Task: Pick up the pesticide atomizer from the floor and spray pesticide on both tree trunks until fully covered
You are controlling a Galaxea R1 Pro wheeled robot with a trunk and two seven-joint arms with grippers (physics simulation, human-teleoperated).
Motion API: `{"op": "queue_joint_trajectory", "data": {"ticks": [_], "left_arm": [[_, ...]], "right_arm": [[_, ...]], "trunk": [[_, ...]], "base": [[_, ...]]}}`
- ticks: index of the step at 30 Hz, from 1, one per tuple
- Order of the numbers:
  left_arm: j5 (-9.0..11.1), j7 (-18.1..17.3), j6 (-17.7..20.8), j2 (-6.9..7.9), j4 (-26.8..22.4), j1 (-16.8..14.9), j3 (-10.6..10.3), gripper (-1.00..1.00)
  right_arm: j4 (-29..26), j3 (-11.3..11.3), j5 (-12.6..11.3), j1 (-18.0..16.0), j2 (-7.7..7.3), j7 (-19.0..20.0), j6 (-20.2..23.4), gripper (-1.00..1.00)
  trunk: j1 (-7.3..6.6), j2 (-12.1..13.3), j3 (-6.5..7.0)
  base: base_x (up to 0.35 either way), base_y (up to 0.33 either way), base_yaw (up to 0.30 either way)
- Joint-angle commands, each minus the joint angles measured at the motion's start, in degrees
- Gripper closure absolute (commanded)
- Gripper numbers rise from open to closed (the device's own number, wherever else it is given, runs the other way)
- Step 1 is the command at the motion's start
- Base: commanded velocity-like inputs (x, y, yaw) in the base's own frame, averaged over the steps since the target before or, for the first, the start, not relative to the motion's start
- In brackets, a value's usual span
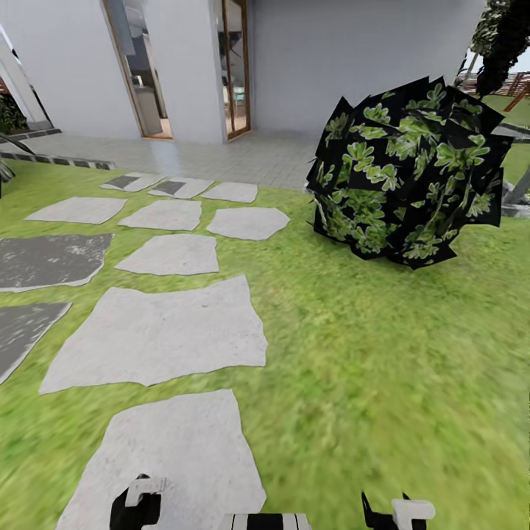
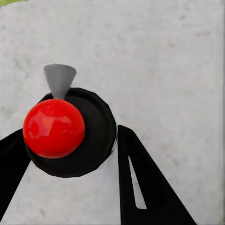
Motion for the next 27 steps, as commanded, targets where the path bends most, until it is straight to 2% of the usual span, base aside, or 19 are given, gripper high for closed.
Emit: {"op": "queue_joint_trajectory", "data": {"ticks": [1,5,10,18,27], "left_arm": [[0.46,0.35,-0.75,0.00,0.02,0.55,0.59,1.00],[0.80,0.67,-1.25,-0.05,0.01,1.24,1.81,1.00],[0.88,0.75,-1.38,-0.16,0.09,1.58,2.17,1.00],[0.89,0.75,-1.39,-0.18,0.18,1.72,2.26,1.00],[0.83,0.75,-1.39,-0.10,0.16,1.88,2.27,1.00]], "right_arm": [[0.71,0.04,0.11,-0.02,0.06,-0.14,-0.92,-1.00],[1.30,0.07,0.14,-0.02,0.11,-0.11,-1.52,-1.00],[2.68,0.08,0.06,-0.01,0.34,-0.05,-1.67,-1.00],[2.80,0.08,0.03,-0.01,0.41,-0.10,-1.68,-1.00],[2.79,0.02,-0.03,-0.01,0.46,-0.12,-1.68,-1.00]], "trunk": [[-0.03,0.00,0.28],[-0.14,0.06,1.53],[-0.27,0.12,3.08],[-2.02,3.33,5.15],[-4.00,6.94,6.85]], "base": [[0.000,0.000,-0.099],[0.000,0.000,-0.099],[0.000,0.000,-0.099],[0.000,0.000,-0.076],[0.000,0.000,-0.006]]}}
